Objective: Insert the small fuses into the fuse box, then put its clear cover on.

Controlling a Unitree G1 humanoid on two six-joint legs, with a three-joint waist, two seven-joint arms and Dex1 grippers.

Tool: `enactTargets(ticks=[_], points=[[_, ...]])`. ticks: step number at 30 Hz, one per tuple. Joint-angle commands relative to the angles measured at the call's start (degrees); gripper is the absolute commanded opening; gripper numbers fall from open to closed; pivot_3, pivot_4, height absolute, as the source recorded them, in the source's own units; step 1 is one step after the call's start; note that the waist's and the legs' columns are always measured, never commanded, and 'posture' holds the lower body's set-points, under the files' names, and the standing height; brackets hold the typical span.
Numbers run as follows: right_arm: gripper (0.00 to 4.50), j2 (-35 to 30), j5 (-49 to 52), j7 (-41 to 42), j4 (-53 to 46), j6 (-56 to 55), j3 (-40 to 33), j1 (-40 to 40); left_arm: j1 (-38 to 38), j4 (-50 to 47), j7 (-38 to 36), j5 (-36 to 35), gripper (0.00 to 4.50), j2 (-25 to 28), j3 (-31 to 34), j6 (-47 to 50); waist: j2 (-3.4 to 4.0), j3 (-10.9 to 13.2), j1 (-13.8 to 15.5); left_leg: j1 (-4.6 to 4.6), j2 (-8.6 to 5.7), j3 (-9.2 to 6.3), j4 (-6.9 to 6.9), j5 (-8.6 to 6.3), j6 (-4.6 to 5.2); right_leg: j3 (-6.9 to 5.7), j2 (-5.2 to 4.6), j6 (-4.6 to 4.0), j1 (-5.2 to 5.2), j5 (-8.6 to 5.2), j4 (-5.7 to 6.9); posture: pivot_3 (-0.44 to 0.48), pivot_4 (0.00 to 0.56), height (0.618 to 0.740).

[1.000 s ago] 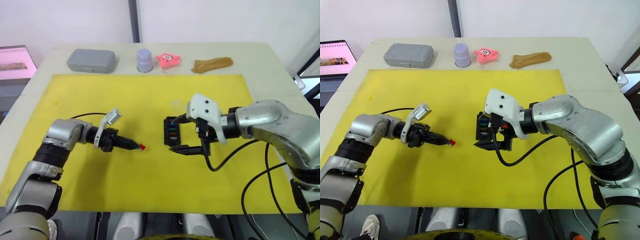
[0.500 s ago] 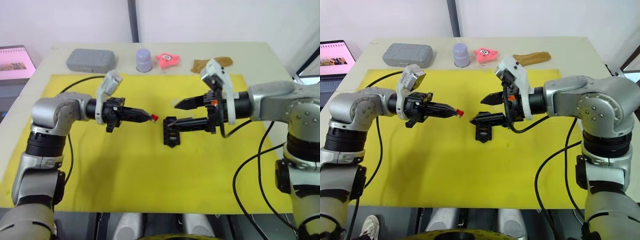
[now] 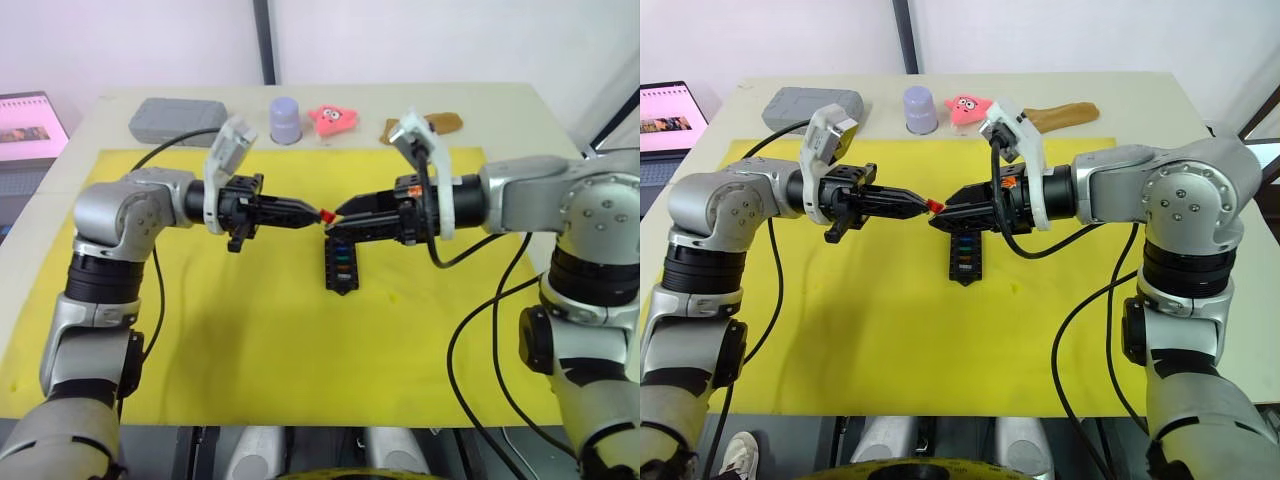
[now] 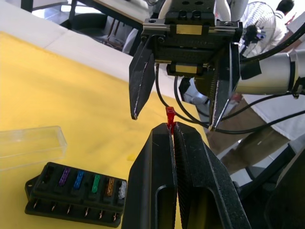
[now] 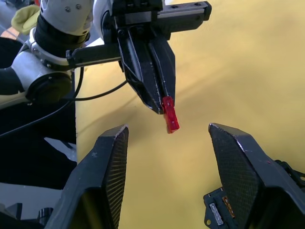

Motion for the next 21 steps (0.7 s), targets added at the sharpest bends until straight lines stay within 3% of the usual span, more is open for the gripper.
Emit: enactTargets(ticks=[1,6,9,13,21], points=[[2.79,0.6,1.7,-0.5,-0.5,0.4,-2.1,-1.7,-1.3,-0.6,0.0,-1.2,0.0,0.0,1.1,-1.1,0.0,0.0,0.0,0.0,0.0,0.0,0.0,0.0,0.0,0.0,0.0,0.0,0.0,0.0,0.0,0.0,0.15,0.74],[2.79,0.8,2.2,-0.9,-0.3,0.4,-2.2,-2.0,-1.2,-0.5,0.0,-1.0,0.0,0.0,1.1,-1.2,0.0,0.0,0.0,0.0,0.0,0.0,0.0,0.0,0.0,0.0,0.01,0.0,0.0,0.0,0.0,0.0,0.15,0.74],[1.99,0.5,2.4,-1.0,-0.5,0.4,-1.9,-1.9,-1.0,-0.5,0.0,-1.0,0.0,0.1,1.1,-1.4,0.0,0.0,0.0,0.0,0.0,0.0,0.0,0.0,0.0,0.0,0.01,0.0,0.0,0.0,0.0,0.0,0.15,0.74],[0.02,0.5,2.5,-1.1,-0.6,0.4,-1.5,-1.8,-0.9,-0.3,-0.1,-0.9,0.0,0.2,1.2,-1.6,0.0,0.0,0.0,0.0,0.0,0.0,0.0,0.0,0.0,0.0,0.01,0.0,0.0,0.0,0.0,0.0,0.15,0.74],[0.02,0.3,2.2,-0.9,-0.4,0.0,-1.0,-2.2,-0.7,0.4,0.2,0.7,0.0,0.9,0.6,-3.2,0.0,0.0,0.0,0.0,0.0,0.0,0.0,0.0,0.0,0.0,0.01,0.0,0.0,0.0,0.0,0.0,0.15,0.74]])
